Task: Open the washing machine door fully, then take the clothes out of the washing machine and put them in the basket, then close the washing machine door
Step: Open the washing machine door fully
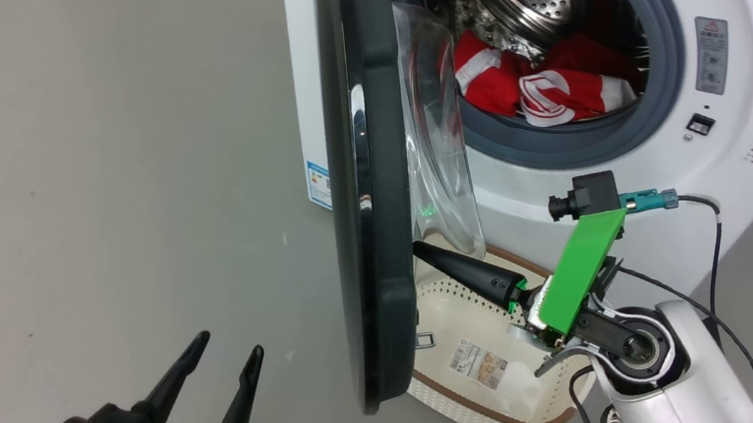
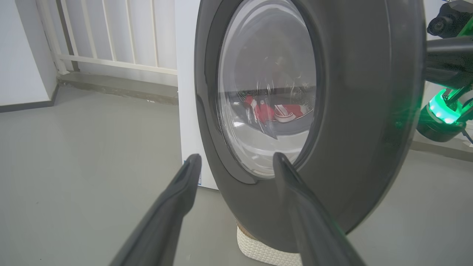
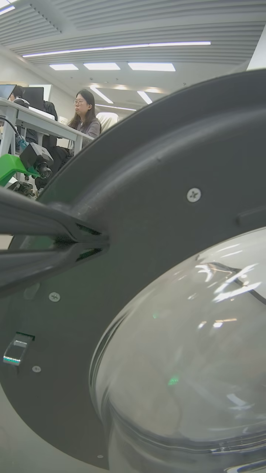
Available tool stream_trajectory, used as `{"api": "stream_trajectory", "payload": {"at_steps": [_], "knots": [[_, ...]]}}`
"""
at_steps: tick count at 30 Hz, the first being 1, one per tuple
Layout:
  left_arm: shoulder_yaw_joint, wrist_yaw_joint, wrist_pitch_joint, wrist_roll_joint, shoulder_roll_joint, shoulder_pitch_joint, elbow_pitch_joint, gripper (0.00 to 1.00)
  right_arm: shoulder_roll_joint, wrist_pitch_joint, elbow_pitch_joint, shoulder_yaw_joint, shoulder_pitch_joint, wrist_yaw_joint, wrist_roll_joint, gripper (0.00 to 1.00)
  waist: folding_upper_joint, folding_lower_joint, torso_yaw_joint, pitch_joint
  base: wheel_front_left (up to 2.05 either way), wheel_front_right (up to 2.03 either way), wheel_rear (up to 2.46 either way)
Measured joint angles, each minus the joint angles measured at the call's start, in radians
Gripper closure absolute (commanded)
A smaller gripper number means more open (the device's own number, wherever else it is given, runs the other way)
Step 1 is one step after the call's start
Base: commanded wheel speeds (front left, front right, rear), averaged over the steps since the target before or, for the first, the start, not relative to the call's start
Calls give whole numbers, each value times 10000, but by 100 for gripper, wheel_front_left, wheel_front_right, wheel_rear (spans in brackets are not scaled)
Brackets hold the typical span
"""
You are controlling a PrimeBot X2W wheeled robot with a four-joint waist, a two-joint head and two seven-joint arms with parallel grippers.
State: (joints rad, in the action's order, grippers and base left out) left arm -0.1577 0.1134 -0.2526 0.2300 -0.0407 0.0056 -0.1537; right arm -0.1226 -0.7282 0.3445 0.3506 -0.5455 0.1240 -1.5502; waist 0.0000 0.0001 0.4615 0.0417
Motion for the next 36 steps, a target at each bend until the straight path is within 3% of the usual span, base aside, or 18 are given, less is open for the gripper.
{"api": "stream_trajectory", "payload": {"at_steps": [10,31,33,34,35,36], "knots": [[150,-165,0,21,2,-9,58,0,217,245,-25,418,-11,0,33,100,0,-1,388,67,0,0,0],[412,-247,0,194,6,-145,180,0,393,1072,245,1233,-404,0,2,100,0,-1,497,292,0,0,0],[428,-247,0,194,6,-145,169,0,376,1204,249,1271,-399,0,36,60,0,-1,476,258,0,0,0],[430,-247,0,192,6,-145,157,0,366,1266,247,1285,-388,0,44,34,0,0,467,240,0,0,0],[431,-247,0,192,6,-145,140,0,345,1340,236,1302,-363,0,48,0,0,0,455,222,0,0,0],[431,-247,0,186,6,-145,107,0,313,1415,217,1317,-332,0,77,0,0,0,444,202,0,0,0]]}}
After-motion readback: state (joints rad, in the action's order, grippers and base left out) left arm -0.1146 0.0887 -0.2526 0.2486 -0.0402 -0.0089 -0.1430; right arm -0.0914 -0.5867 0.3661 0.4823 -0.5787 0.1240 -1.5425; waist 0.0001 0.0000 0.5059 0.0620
